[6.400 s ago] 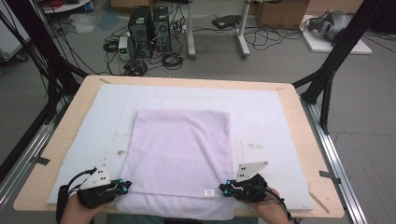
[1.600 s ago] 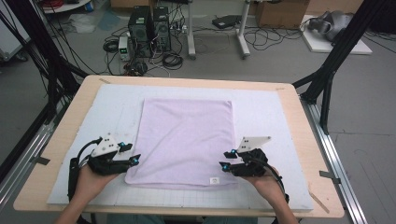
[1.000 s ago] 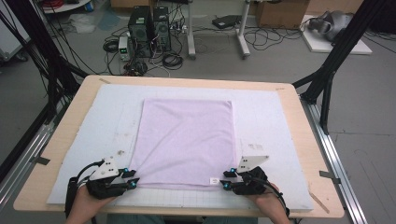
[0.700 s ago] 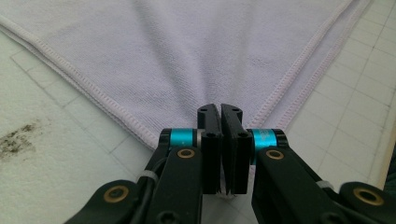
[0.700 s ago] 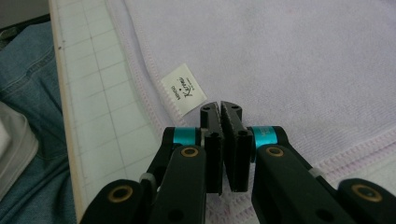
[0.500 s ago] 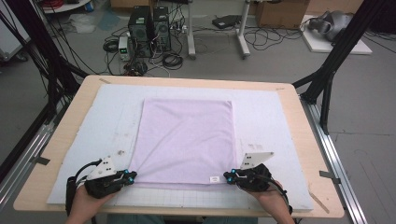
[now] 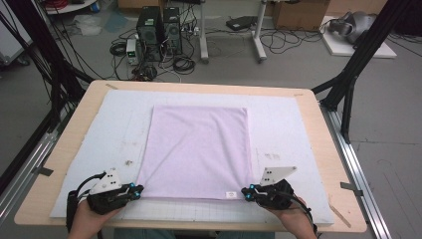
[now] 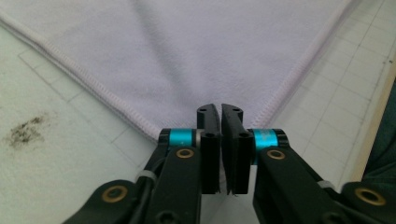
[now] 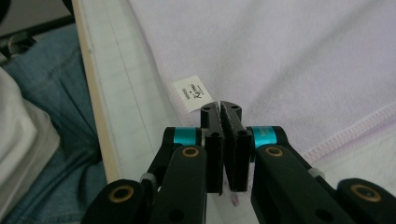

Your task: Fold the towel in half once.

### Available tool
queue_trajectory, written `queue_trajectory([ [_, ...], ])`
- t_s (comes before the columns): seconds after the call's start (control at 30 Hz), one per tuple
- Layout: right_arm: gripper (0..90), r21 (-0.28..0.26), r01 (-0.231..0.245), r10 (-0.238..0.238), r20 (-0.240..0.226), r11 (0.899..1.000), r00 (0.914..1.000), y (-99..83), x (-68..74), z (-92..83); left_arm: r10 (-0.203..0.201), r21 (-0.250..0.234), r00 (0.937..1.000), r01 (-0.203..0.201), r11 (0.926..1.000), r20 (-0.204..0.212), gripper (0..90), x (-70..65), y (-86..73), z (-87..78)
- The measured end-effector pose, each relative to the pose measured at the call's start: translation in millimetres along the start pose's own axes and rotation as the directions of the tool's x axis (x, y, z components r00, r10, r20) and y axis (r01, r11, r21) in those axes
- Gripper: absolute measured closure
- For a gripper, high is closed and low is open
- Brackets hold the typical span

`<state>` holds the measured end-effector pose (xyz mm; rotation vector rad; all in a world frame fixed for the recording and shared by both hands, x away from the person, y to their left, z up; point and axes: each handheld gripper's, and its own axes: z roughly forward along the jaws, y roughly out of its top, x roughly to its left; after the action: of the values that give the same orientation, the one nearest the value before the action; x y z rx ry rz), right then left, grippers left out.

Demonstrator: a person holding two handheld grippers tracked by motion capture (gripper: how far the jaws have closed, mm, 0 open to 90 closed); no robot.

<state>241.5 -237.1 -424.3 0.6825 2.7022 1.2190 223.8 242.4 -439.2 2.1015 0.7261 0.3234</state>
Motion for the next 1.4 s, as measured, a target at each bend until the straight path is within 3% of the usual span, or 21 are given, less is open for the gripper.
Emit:
queue_trajectory([
  [0.03,85.8,-0.003,-0.005,0.005,-0.014,1.000,0.9999,-2.4,-1.0,1.1,-0.002,-0.005,1.0000,0.002,1.0000,0.000,74.8,-0.1,0.5,-1.5],
  [0.13,79.2,-0.017,-0.018,0.017,-0.029,1.000,0.9994,-1.3,-1.0,1.1,-0.003,-0.019,1.0000,0.003,0.9998,0.007,75.3,-0.6,3.5,-4.4],
  [0.3,79.6,0.013,-0.005,0.005,-0.041,1.000,0.9991,-0.6,-1.7,9.0,0.014,0.052,0.9999,-0.014,0.9985,0.000,85.8,-0.4,-2.2,5.9],
  [0.33,79.9,0.028,-0.004,0.005,-0.033,1.000,0.9994,-3.2,-1.7,10.6,-0.006,0.046,1.0000,0.006,0.9989,0.002,86.5,0.4,-3.6,5.9],
  [0.4,81.5,0.049,-0.007,0.009,-0.030,0.999,0.9995,-8.6,-2.5,12.2,-0.009,0.052,0.9999,0.010,0.9986,-0.010,87.8,0.9,-3.3,4.9],
  [0.5,82.3,0.039,-0.025,0.026,-0.032,0.999,0.9991,-14.9,-4.1,8.7,0.002,0.058,0.9998,-0.001,0.9983,-0.022,87.9,2.2,-4.1,2.1],
  [0.63,81.9,0.026,-0.035,0.036,-0.031,0.999,0.9989,-17.8,-4.4,7.0,-0.022,0.042,0.9996,0.023,0.9989,-0.021,87.1,5.0,-6.8,-0.5],
  [0.8,70.7,-0.034,-0.055,0.055,-0.017,0.998,0.9984,-10.4,-9.1,3.4,-0.036,0.013,0.9991,0.036,0.9993,-0.022,75.8,6.5,-0.2,-2.6],
  [1.0,54.6,-0.104,-0.039,0.041,0.012,0.994,0.9991,20.5,-19.8,-3.3,-0.046,-0.046,0.9986,0.044,0.9980,-0.027,62.4,12.9,22.7,-6.5],
  [1.23,41.9,-0.149,-0.012,0.022,0.066,0.989,0.9976,49.4,-32.4,-3.2,-0.052,-0.079,0.9984,0.050,0.9956,-0.024,51.1,19.5,43.4,0.6],
  [1.4,33.7,-0.162,-0.022,0.037,0.094,0.987,0.9949,62.3,-45.0,-2.1,-0.071,-0.093,0.9974,0.070,0.9932,-0.012,42.7,23.4,54.5,7.6],
])
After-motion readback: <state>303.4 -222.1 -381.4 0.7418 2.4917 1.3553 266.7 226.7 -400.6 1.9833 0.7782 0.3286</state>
